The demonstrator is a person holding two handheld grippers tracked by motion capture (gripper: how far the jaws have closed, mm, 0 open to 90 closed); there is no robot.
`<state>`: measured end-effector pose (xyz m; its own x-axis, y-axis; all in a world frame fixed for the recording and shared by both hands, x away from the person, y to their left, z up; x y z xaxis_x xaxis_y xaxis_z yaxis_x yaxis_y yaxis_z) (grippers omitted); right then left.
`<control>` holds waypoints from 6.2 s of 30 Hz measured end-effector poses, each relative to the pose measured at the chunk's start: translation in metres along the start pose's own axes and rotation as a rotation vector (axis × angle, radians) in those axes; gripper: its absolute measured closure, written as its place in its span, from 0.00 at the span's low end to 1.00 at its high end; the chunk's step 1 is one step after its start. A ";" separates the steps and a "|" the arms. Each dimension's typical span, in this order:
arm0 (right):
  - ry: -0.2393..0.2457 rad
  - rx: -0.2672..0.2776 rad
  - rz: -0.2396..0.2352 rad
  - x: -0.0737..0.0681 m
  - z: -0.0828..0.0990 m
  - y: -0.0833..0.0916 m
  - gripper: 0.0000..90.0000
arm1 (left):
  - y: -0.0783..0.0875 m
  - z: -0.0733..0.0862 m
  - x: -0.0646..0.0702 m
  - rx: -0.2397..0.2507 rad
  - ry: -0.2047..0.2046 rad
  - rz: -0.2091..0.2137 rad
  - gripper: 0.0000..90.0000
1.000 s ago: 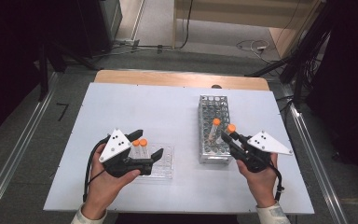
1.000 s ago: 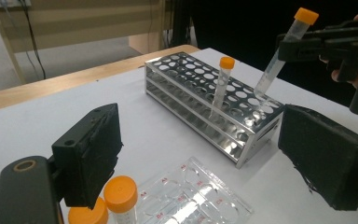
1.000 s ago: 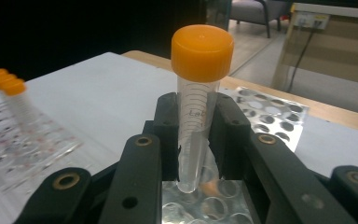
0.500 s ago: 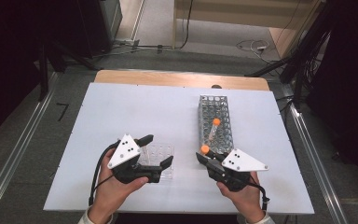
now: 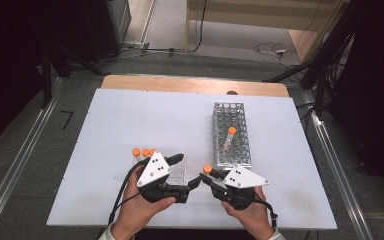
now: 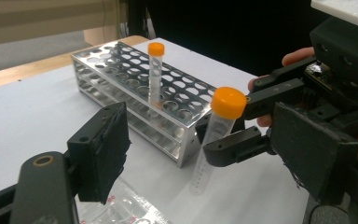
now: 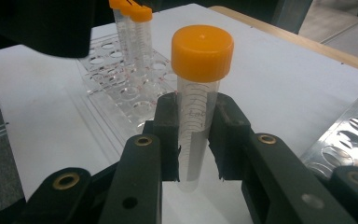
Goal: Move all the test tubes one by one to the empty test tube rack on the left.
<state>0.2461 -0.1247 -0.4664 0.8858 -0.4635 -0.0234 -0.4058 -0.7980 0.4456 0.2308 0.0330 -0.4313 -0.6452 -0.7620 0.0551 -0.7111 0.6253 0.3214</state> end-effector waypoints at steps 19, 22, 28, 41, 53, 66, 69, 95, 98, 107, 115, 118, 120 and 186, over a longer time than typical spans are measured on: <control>0.004 -0.001 -0.036 -0.010 0.000 -0.005 0.79 | -0.018 0.004 0.014 -0.001 -0.020 0.044 0.61; 0.003 -0.003 -0.038 -0.010 0.000 -0.006 0.79 | -0.018 0.004 0.015 -0.005 -0.028 0.049 0.69; 0.003 -0.002 -0.036 -0.010 0.000 -0.005 0.79 | -0.019 0.005 0.016 -0.009 -0.044 0.044 0.76; -0.023 0.026 -0.045 -0.009 -0.002 -0.004 0.51 | -0.018 0.002 0.016 0.015 -0.059 0.027 0.79; -0.054 0.079 0.017 0.003 -0.003 0.004 0.13 | -0.012 -0.006 0.007 0.035 -0.033 0.002 0.79; -0.070 0.091 0.035 0.009 -0.002 0.014 0.14 | 0.003 -0.023 -0.009 0.087 -0.002 -0.035 0.79; -0.070 0.091 0.036 0.010 -0.001 0.014 0.15 | 0.008 -0.027 -0.015 0.099 0.003 -0.048 0.79; -0.084 0.087 0.034 0.012 -0.001 0.015 0.15 | 0.018 -0.020 -0.072 0.067 0.011 -0.259 0.79; -0.084 0.087 0.034 0.012 -0.001 0.015 0.15 | 0.016 -0.016 -0.073 0.052 0.008 -0.261 0.79; -0.081 0.086 0.032 0.011 -0.001 0.015 0.15 | 0.014 -0.007 -0.075 0.019 -0.003 -0.272 0.79; -0.081 0.086 0.029 0.011 -0.001 0.015 0.15 | 0.014 0.004 -0.076 -0.022 -0.002 -0.275 0.79; -0.079 0.083 0.028 0.011 -0.001 0.015 0.15 | 0.015 0.005 -0.077 -0.032 0.001 -0.270 0.78; -0.080 0.083 0.028 0.011 -0.001 0.015 0.15 | 0.015 0.005 -0.076 -0.034 0.014 -0.252 0.69; -0.153 0.041 0.249 0.135 0.003 0.012 0.29 | 0.026 -0.001 -0.071 0.006 0.108 -0.227 0.20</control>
<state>0.3607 -0.1980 -0.4672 0.7149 -0.6972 -0.0541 -0.6177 -0.6659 0.4184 0.2589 0.1032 -0.4261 -0.4357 -0.8962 0.0832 -0.8360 0.4372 0.3315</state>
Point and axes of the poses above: each handheld gripper's, and its own axes: y roughly backward along the jaws, z roughly out of its underside, x roughly to its right, the point moved 5 cm from there along -y, roughly forward along the jaws, and after that the axes turned 9 degrees about -z, right-handed, at the moved point
